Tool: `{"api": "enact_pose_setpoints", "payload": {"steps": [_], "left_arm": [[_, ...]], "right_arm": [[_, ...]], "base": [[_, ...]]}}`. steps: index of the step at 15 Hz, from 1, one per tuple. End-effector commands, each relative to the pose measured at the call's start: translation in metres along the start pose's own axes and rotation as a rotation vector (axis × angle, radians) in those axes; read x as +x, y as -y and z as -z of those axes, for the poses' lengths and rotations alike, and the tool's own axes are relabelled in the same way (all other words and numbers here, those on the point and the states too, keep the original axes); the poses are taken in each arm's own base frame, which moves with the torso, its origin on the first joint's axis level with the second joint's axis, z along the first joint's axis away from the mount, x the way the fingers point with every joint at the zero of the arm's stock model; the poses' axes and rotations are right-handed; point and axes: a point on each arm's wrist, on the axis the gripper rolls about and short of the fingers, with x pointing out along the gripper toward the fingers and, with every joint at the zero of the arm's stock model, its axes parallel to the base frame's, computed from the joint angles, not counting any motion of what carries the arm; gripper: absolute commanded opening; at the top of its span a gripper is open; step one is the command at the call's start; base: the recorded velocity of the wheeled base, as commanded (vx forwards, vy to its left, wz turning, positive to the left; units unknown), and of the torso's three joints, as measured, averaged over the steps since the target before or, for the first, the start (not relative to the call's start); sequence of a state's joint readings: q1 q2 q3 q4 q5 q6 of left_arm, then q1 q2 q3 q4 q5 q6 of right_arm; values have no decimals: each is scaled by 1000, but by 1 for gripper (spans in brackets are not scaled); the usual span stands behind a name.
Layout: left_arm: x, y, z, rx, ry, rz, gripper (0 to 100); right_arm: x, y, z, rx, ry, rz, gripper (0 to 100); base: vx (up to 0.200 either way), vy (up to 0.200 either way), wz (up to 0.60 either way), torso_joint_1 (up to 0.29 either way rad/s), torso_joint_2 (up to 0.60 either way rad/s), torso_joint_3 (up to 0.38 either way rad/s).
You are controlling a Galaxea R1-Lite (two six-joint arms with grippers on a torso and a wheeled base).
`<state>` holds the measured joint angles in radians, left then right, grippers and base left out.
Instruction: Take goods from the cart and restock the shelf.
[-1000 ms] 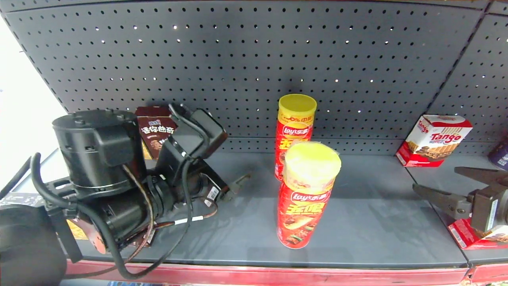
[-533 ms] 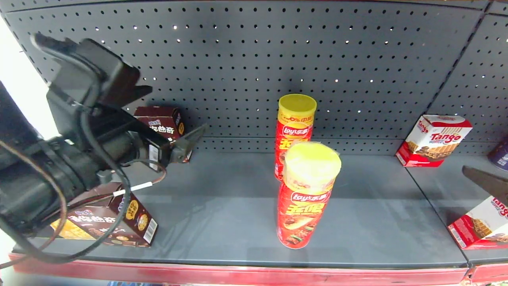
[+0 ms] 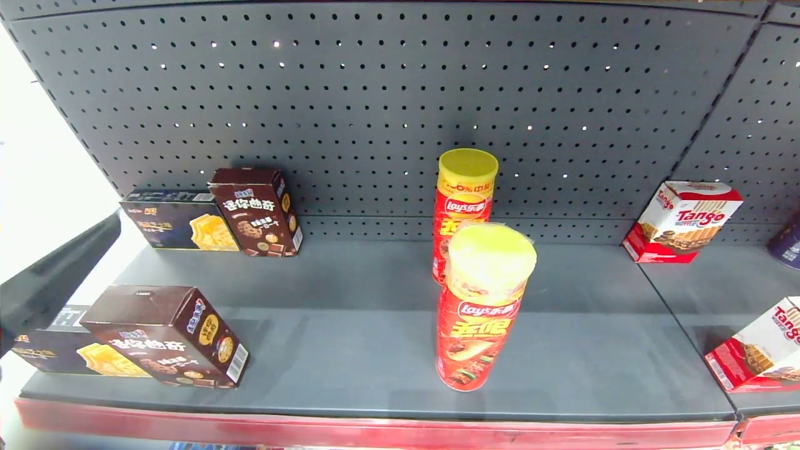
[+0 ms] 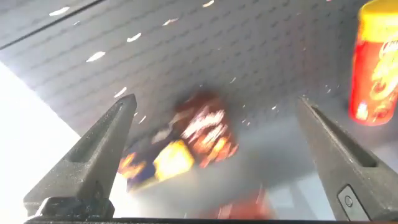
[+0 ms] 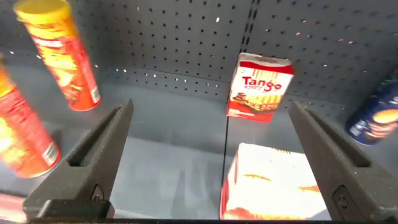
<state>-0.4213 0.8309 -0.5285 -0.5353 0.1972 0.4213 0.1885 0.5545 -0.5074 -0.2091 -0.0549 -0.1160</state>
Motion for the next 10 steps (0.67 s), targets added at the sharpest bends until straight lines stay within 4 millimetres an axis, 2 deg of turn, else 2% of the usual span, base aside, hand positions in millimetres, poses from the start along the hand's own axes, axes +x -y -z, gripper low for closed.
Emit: {"api": "enact_pose_setpoints", "payload": {"steps": [1,2,3,4,7,8,10], "left_arm": [[-110,-15,23,-10,19,-80,100],[-122,-15,29,-7,7,-75,100],[-143,-13,43,0,-19,-67,100],[-152,-11,51,4,-35,-66,100],[-158,5,84,-5,-112,-88,100],[-159,17,108,-11,-163,-102,100],[-155,24,123,-12,-204,-91,100]], "right_arm": [[-43,-1,31,6,49,-11,100],[-47,-2,38,5,38,-17,100],[-55,-4,55,3,4,-41,100],[-60,-5,67,0,-19,-58,100],[-69,-9,101,-1,-84,-71,100],[-68,-11,121,-1,-139,-74,100],[-66,-14,142,-5,-209,-72,100]], "base": [[0,0,0,0,0,0],[0,0,0,0,0,0],[0,0,0,0,0,0],[0,0,0,0,0,0],[0,0,0,0,0,0],[0,0,0,0,0,0],[0,0,0,0,0,0]]}}
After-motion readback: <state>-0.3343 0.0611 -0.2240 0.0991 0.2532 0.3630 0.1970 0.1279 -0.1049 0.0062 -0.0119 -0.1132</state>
